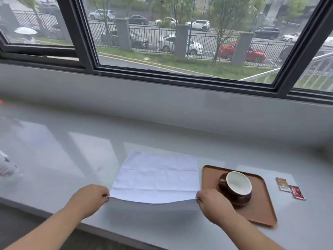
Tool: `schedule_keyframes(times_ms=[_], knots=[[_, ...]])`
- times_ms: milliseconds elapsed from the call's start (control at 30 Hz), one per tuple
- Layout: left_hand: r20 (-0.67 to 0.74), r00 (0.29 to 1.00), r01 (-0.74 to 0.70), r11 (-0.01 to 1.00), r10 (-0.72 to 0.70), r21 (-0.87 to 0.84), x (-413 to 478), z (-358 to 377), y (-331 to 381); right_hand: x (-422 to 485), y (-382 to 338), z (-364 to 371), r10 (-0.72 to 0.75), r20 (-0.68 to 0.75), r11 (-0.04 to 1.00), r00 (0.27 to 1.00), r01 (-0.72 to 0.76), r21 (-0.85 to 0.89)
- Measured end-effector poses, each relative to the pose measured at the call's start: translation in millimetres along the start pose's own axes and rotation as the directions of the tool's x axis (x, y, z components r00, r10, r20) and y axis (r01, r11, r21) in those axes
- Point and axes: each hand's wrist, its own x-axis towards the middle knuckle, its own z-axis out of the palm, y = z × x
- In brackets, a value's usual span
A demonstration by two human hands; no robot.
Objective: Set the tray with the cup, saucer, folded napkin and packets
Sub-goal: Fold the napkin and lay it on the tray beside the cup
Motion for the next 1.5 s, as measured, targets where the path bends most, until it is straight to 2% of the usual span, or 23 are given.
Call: schedule_keyframes(times_ms=[200, 433, 633, 867, 1167, 1433, 1500], knots=[[-0.108, 0.993, 0.028, 0.996, -0.036, -0.079, 11.2, -16.2, 3.8, 15.1, 13.6, -13.7, 0.077, -0.063, 0.996, 0.995, -0.074, 0.046], [-0.142, 0.990, -0.015, 0.996, 0.003, -0.087, 25.6, -32.4, 18.9, 19.3, 20.6, -20.4, 0.139, -0.078, 0.988, 0.987, -0.133, 0.084], [-0.093, 0.986, -0.151, 0.979, 0.139, -0.134, 109.7, -50.7, 16.8, 84.9, 22.0, -16.3, 0.209, -0.065, 0.975, 0.976, -0.203, 0.088], [0.015, 0.966, -0.256, 0.960, 0.259, -0.110, 183.6, -45.5, 26.3, 120.7, 31.2, 5.6, 0.250, -0.022, 0.965, 0.968, -0.248, 0.079], [0.090, 0.965, -0.239, 0.966, 0.248, -0.098, 210.3, -47.8, 20.9, 132.5, 33.2, 15.1, 0.249, 0.031, 0.967, 0.968, -0.250, 0.057], [0.039, 0.976, -0.213, 0.975, 0.215, -0.059, 195.6, -52.5, 16.0, 129.1, 26.4, 9.5, 0.226, 0.007, 0.970, 0.974, -0.226, 0.086], [0.007, 0.981, -0.194, 0.976, 0.196, -0.098, 191.2, -52.1, 9.9, 132.7, 23.7, 1.8, 0.216, -0.019, 0.971, 0.976, -0.212, 0.110]])
